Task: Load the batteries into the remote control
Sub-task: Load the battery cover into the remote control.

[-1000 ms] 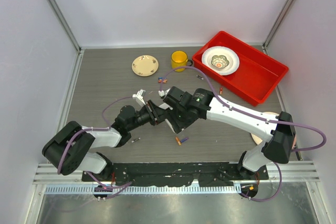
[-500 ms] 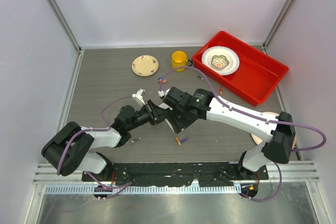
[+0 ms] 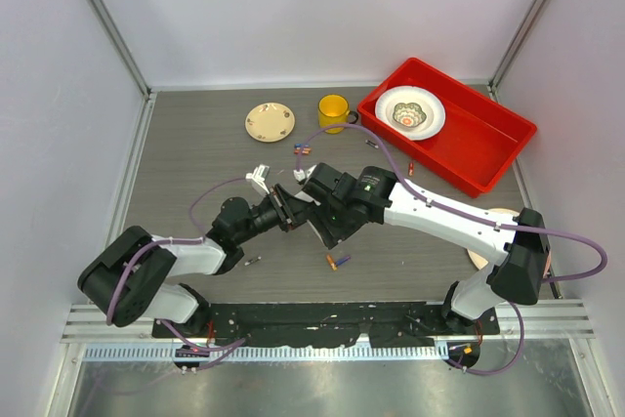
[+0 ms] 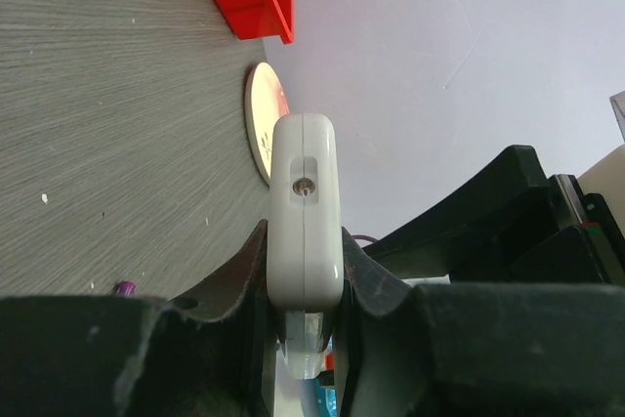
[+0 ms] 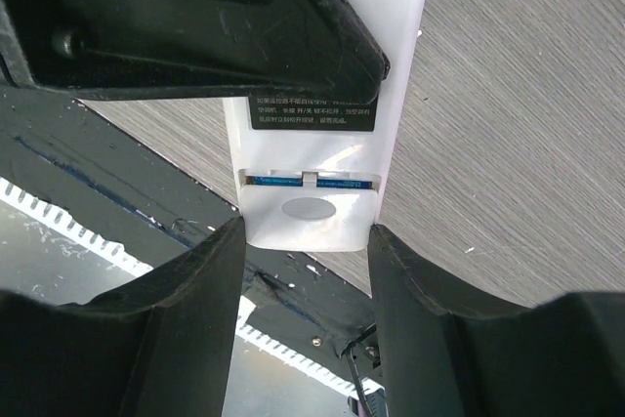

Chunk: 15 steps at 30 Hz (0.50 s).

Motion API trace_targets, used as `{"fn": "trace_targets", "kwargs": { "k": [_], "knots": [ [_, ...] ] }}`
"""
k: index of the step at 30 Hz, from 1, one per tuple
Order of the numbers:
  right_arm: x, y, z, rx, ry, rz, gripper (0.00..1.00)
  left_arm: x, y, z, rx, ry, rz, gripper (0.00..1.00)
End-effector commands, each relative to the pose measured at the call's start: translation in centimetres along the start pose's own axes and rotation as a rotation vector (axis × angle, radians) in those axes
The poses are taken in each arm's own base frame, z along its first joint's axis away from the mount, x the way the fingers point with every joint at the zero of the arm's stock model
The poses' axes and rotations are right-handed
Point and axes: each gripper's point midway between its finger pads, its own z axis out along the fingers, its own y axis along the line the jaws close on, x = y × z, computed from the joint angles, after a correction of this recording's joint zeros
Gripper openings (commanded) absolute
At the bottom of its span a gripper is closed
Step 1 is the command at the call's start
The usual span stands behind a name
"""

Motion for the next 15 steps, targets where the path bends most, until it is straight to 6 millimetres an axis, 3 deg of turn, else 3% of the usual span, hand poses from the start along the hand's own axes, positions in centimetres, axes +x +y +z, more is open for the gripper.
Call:
{"fn": "trace_targets", "kwargs": {
  "k": [1,15],
  "knots": [
    [-2.9,-0.1,-0.8,0.012,-0.121,0.021,0.13,0.9,-5.4,-0.3,0.213,0.049,0.024,0.0],
    [-3.8,-0.8,-0.9,-0.002,-0.126,0.03,0.12,2.3,-6.2,-0.2,0.261,0.101,0.035,0.0]
  ]
}}
